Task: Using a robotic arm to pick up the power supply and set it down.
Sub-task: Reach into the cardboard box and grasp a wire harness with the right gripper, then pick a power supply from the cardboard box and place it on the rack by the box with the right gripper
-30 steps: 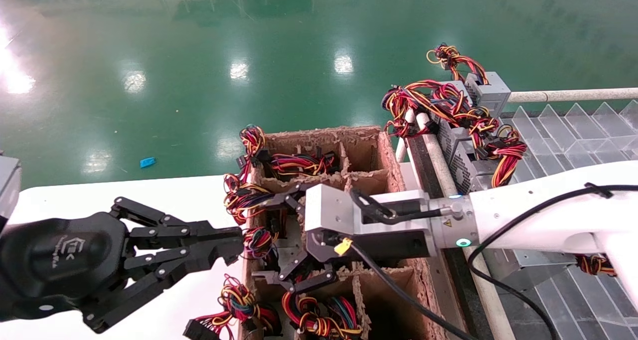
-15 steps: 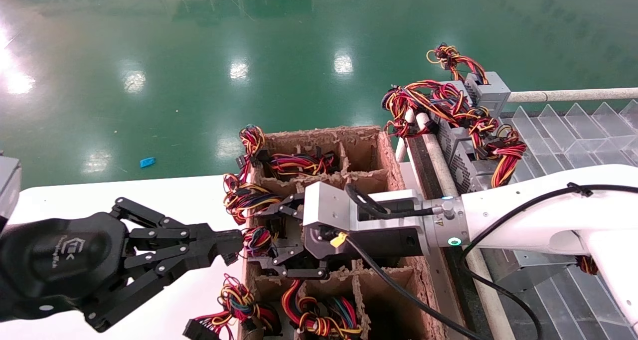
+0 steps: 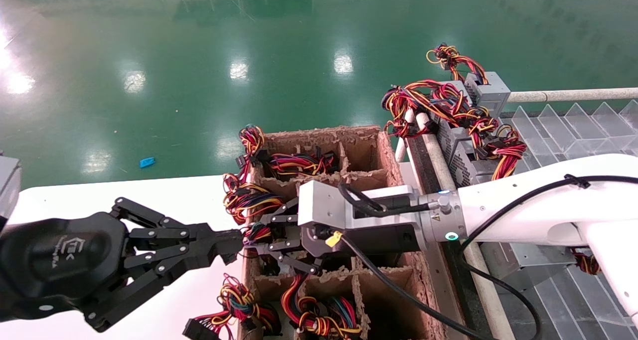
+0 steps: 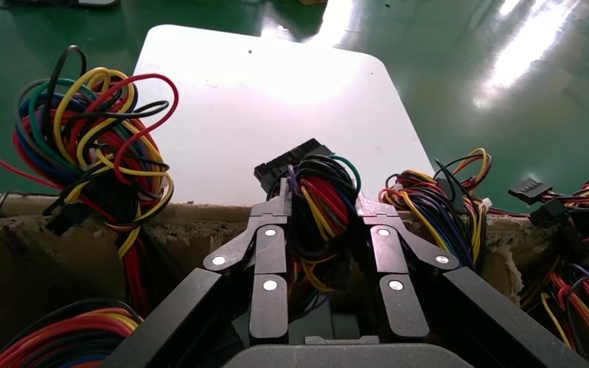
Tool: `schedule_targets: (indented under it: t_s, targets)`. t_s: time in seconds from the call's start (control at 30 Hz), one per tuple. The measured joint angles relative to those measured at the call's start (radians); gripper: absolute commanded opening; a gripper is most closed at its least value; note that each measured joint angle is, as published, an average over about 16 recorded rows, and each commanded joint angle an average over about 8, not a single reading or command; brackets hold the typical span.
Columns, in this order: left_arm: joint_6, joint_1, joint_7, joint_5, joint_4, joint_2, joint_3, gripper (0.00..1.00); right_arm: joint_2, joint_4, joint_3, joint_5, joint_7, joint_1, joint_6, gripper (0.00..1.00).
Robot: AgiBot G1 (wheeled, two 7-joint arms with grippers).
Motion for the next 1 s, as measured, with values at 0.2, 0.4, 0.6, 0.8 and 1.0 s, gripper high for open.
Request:
schedule_targets:
  t_s: [0.2,0.4,0.6,0.8,1.0]
  targets:
    - [0.0,0.0,0.0,0.0,0.0,0.0,0.0,0.0,0.016,0.039,0.001,-0.006,0.02,0.015,-0.003,0.0]
    - [0.0,0.0,0.0,0.0,0.0,0.0,0.0,0.0,0.053,0.094,0.02,0.02,0.065,0.053,-0.03,0.0]
    - [0.0,0.0,0.0,0.0,0.0,0.0,0.0,0.0,0.103,0.135,0.052,0.063,0.114,0.126,-0.078,0.0]
    - [0.0,0.0,0.0,0.0,0.0,0.0,0.0,0.0,0.148,0.142,0.081,0.092,0.135,0.235,-0.136,0.0]
    - [0.0,0.0,0.0,0.0,0.0,0.0,0.0,0.0,0.176,0.121,0.088,0.075,0.112,0.359,-0.176,0.0]
